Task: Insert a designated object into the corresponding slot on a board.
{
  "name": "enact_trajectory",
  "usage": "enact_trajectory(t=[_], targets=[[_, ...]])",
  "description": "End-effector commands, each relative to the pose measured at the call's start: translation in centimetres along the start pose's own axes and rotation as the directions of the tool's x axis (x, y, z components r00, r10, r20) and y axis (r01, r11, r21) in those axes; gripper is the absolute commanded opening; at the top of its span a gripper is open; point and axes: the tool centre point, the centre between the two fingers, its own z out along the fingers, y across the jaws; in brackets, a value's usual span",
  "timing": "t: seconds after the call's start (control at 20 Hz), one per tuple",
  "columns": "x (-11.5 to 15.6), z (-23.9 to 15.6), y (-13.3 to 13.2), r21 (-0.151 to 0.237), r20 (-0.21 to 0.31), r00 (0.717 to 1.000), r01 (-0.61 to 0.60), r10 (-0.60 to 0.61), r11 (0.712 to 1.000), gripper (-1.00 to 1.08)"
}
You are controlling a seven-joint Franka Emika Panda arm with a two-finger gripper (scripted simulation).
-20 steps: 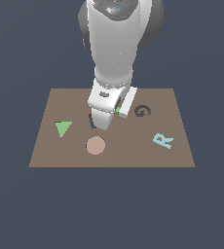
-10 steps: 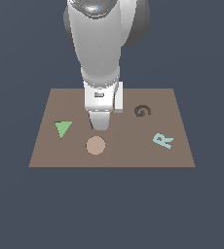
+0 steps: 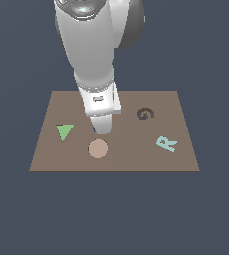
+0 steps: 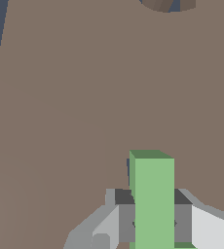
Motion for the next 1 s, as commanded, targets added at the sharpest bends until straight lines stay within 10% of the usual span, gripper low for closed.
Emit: enact_trajectory(t=[0.0,0.9,0.95], targets=[[-0.3,0.0,0.1,0.0,0.0,0.999,0.039,-0.039,0.999,-1.0],[-0.8,1.0,0.3,0.0,0.0,0.995,0.099,-0.099,0.995,-1.0],[-0.8,1.0,0.3,0.0,0.0,0.995,0.099,-0.099,0.995,1.0]])
